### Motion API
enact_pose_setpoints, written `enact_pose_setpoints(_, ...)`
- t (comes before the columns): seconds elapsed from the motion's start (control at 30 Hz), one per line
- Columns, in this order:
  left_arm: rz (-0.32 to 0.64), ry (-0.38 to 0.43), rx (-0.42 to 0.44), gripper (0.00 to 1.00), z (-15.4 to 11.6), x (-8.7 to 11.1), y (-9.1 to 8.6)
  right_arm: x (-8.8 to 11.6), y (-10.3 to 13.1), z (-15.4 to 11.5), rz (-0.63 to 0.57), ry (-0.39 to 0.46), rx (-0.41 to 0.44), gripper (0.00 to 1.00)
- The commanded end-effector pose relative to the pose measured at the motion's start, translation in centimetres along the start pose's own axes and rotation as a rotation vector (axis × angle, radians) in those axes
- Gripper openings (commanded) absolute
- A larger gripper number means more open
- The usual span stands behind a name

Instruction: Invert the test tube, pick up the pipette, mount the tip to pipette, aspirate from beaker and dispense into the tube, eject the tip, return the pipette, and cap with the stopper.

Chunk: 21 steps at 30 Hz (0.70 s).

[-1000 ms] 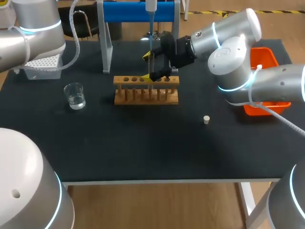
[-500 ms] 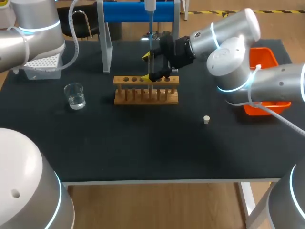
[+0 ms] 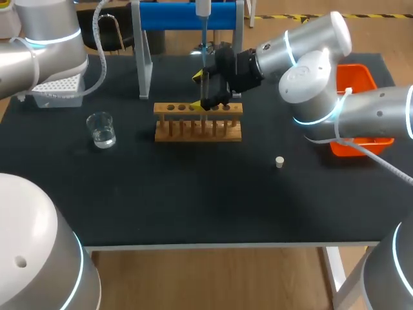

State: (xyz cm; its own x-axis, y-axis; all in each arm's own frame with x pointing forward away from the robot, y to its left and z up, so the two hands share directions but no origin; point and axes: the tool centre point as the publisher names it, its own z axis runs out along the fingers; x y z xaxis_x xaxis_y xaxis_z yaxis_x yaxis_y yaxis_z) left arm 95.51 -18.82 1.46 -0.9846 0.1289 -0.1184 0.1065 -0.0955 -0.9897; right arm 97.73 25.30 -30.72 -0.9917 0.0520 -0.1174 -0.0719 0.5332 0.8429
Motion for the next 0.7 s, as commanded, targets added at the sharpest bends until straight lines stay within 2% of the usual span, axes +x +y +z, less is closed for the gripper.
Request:
enact_pose_setpoints(0.03,0.002,-0.002,0.002,0.00,-0.1,0.4,0.0,0.0,-0.1,0.0,0.001,-0.003,0.004,1.00)
enact_pose_setpoints(0.7,-0.013,-0.002,0.011,0.00,0.3,1.1,1.0,0.0,-0.1,0.0,0.001,-0.003,0.004,1.00)
